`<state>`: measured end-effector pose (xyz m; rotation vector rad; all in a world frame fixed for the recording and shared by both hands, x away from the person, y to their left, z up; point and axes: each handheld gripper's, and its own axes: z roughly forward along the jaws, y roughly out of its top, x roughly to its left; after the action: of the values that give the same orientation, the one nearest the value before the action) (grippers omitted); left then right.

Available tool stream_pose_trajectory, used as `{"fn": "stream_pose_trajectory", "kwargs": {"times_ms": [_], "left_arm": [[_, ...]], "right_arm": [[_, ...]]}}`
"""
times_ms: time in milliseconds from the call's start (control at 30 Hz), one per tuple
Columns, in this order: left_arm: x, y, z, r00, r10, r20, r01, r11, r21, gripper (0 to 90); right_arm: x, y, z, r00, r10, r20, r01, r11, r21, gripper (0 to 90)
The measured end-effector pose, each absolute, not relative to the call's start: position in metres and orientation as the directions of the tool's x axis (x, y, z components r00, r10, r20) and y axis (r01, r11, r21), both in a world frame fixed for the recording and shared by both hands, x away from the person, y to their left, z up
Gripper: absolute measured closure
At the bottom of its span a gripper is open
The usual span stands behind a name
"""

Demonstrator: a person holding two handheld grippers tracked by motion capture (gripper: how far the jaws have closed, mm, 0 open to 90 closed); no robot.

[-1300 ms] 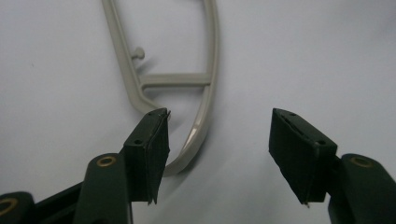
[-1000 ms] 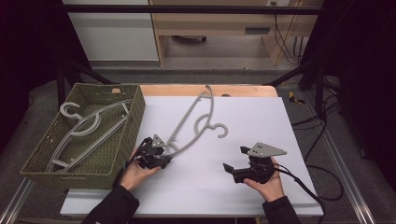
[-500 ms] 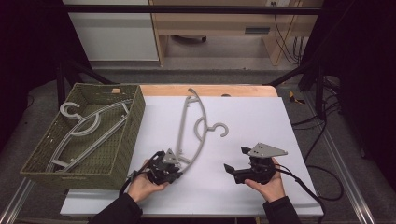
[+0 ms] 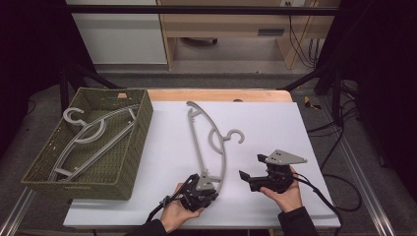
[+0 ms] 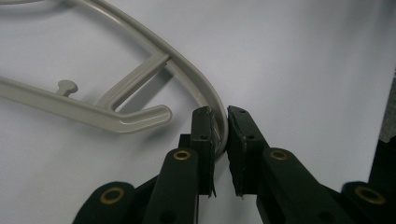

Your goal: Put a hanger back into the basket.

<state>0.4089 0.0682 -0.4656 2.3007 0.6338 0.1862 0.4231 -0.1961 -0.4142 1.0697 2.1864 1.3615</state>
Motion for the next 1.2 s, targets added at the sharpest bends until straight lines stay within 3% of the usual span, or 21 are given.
{"fn": "stream_pose_trajectory", "kwargs": {"times_ms": [133,367,667,967,1200], "left_arm": [[0.409,0.092,-0.442,0.854,0.513,-0.085,0.392,-0.527,0.754,72.2],[0.405,0.15,-0.403,0.805,0.593,-0.033,0.345,-0.422,0.838,47.5],[0.408,0.197,-0.387,0.743,0.669,-0.027,0.322,-0.322,0.89,19.4],[0.413,0.21,-0.388,0.727,0.687,-0.024,0.319,-0.306,0.897,11.1],[0.417,0.216,-0.391,0.709,0.704,-0.031,0.341,-0.304,0.889,10.8]], "right_arm": [[0.423,-0.195,-0.414,-0.651,0.753,0.101,0.425,0.251,0.87,13.5],[0.428,-0.179,-0.411,-0.653,0.752,0.091,0.44,0.28,0.853,17.4],[0.455,-0.129,-0.432,-0.588,0.799,0.127,0.572,0.3,0.763,29.6],[0.473,-0.11,-0.472,-0.552,0.829,0.084,0.642,0.359,0.677,39.4],[0.474,-0.111,-0.471,-0.515,0.853,0.082,0.685,0.353,0.637,58.2]]}}
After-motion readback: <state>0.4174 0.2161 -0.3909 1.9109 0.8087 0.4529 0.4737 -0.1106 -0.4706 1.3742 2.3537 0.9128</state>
